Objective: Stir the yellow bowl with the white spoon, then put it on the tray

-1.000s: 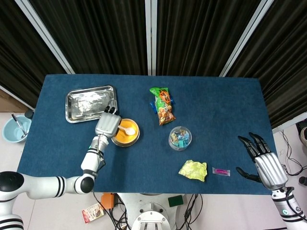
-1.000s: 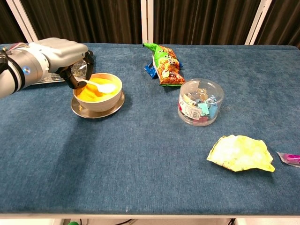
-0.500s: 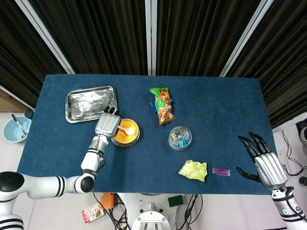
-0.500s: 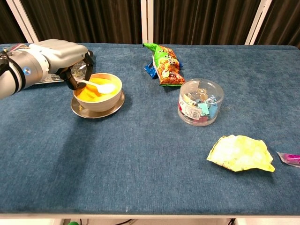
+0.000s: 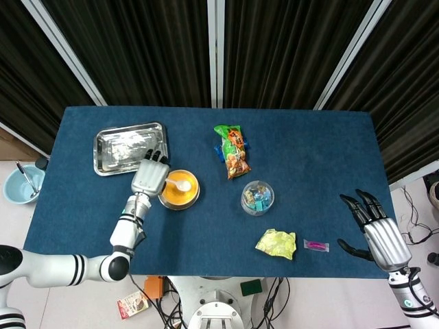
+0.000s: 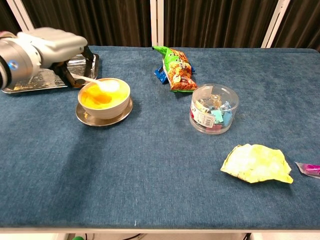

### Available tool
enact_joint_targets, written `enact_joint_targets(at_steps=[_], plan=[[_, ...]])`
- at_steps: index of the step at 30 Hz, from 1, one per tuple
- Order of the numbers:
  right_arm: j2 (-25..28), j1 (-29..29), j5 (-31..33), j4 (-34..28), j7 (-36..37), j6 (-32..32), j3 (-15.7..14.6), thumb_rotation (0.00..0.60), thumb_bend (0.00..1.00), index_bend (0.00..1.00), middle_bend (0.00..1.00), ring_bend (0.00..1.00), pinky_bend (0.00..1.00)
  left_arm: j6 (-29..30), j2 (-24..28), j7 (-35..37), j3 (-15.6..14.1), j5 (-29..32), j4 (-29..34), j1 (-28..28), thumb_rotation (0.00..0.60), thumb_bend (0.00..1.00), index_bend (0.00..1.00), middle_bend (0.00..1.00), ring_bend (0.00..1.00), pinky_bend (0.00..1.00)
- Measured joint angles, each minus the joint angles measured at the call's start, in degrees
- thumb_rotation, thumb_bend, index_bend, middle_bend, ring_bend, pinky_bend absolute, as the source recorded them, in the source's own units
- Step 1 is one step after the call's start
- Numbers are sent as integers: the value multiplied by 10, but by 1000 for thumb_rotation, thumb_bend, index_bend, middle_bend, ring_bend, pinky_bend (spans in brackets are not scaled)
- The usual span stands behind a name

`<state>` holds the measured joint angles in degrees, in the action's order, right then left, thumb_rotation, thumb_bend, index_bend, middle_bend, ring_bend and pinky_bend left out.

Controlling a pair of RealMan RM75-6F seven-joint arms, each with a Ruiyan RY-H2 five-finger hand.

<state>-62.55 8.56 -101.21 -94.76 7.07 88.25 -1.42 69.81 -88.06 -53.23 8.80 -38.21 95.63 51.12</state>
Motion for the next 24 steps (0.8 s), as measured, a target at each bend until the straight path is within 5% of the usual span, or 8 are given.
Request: enact_joint_targets(at_steps=[11, 24], plan=[[-4, 0, -1, 10, 11, 4, 0, 600, 176, 63, 144, 0, 98, 128, -54, -153, -35, -38, -6, 8, 600, 430, 583, 313, 142, 144], [-8, 0, 2, 17, 20, 3, -1, 600, 176, 63, 144, 0, 97, 172, -128, -288, -62, -93, -92, 18, 600, 439, 583, 394, 228, 166]])
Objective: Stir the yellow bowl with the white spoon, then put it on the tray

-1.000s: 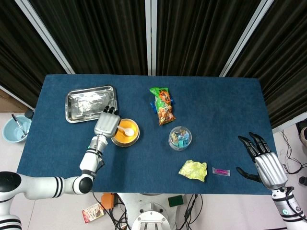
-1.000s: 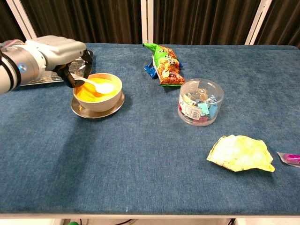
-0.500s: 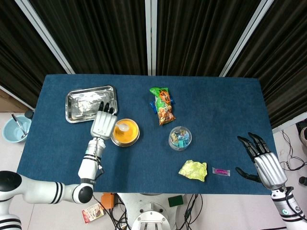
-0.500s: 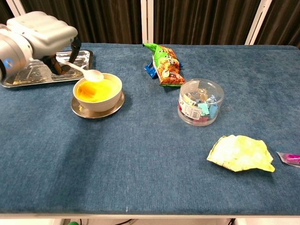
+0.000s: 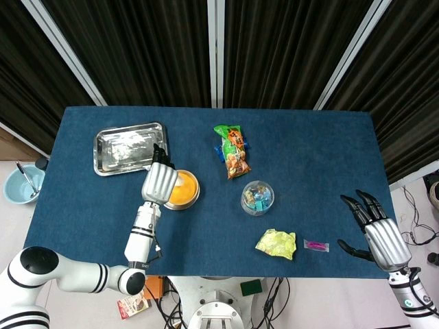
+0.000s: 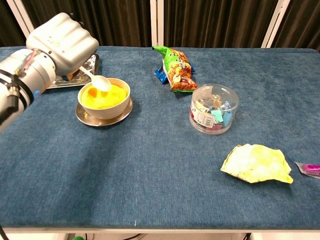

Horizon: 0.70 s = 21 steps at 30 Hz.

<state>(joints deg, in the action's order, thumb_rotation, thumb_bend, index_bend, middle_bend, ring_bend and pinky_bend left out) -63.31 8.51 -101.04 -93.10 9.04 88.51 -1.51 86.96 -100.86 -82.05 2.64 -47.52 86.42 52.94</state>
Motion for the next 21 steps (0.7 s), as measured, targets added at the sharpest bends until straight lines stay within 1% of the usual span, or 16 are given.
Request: enact_joint_targets(at_steps=[5, 11, 21], plan=[[0, 0, 1, 0, 1, 0, 1, 600, 176, 63, 144, 0, 97, 7, -10, -37, -4, -14, -8, -1, 600, 439, 587, 453, 287, 202], [-2, 1, 2, 1, 1, -1, 1, 600, 176, 63, 144, 0, 97, 1, -13, -59, -2, -22, -10, -6, 600, 441, 589, 532, 368, 238], [0, -1, 1, 1, 3, 2, 0, 600, 176, 63, 144, 0, 97, -7, -13, -77, 10, -27, -10, -13, 600, 446, 590, 542, 373, 239]])
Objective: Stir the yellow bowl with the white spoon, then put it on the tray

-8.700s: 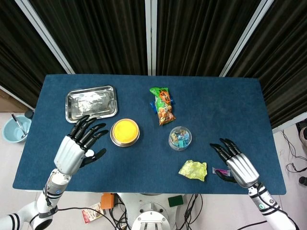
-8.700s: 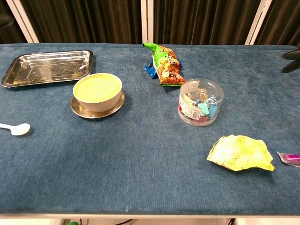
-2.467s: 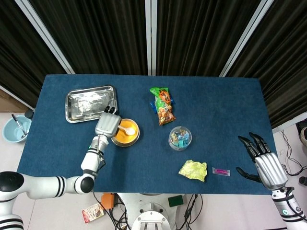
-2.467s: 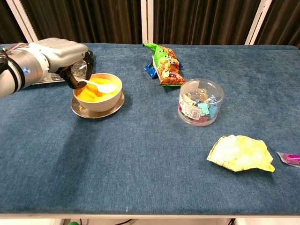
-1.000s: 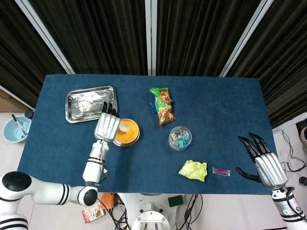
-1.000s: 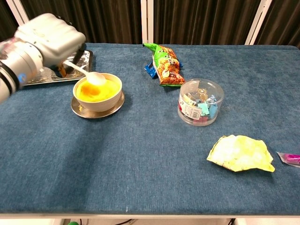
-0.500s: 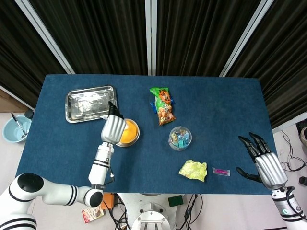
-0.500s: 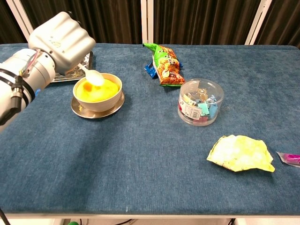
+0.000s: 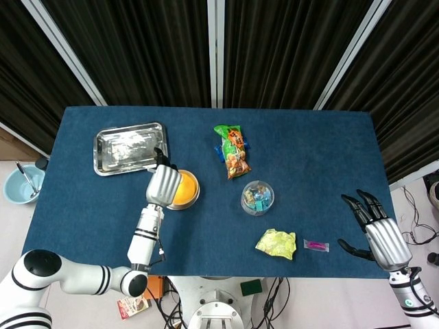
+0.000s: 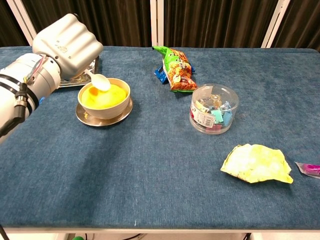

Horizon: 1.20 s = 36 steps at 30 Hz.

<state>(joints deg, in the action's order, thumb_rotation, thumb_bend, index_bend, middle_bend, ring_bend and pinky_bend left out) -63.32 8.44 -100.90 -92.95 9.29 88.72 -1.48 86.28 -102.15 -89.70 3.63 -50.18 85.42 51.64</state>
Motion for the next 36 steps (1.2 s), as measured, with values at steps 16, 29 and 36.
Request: enact_joint_targets(at_steps=[16, 29, 36], plan=[[-3, 0, 5, 5, 7, -3, 0, 600, 175, 63, 144, 0, 97, -3, 25, -129, -8, 18, 54, 12, 600, 446, 590, 541, 373, 233], [-3, 0, 7, 7, 10, -4, -1, 600, 175, 63, 144, 0, 98, 1, -5, -173, -27, 11, 4, 15, 600, 447, 600, 541, 372, 233], [-3, 0, 8, 7, 11, -6, -1, 600, 175, 63, 144, 0, 97, -8, -24, -179, -35, 2, -12, 12, 600, 447, 601, 542, 373, 235]])
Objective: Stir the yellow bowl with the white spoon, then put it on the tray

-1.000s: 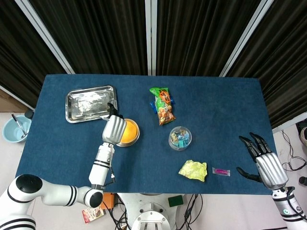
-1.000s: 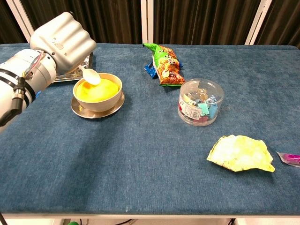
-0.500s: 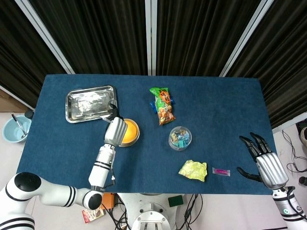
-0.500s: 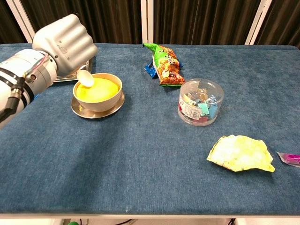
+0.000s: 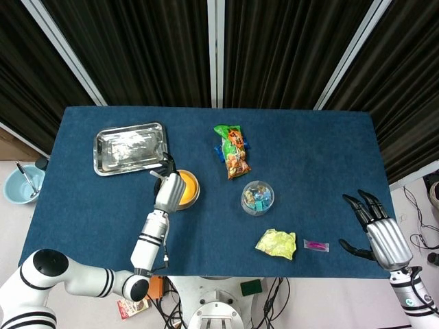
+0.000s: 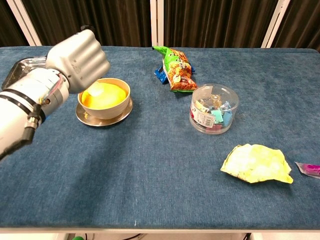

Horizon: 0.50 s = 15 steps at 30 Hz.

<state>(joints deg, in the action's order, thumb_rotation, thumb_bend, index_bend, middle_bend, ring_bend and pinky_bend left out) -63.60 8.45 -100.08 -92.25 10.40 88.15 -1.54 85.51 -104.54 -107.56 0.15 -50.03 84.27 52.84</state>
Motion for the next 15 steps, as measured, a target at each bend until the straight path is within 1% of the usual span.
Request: enact_joint_targets(at_steps=[7, 15], plan=[[1, -2, 2, 1, 2, 1, 0, 600, 176, 63, 144, 0, 97, -8, -11, 8, 3, -9, -5, -3, 600, 447, 600, 543, 372, 236], [2, -4, 2, 1, 4, 5, 0, 600, 176, 63, 144, 0, 97, -21, 2, 65, 21, -3, 10, -16, 600, 447, 600, 540, 372, 237]])
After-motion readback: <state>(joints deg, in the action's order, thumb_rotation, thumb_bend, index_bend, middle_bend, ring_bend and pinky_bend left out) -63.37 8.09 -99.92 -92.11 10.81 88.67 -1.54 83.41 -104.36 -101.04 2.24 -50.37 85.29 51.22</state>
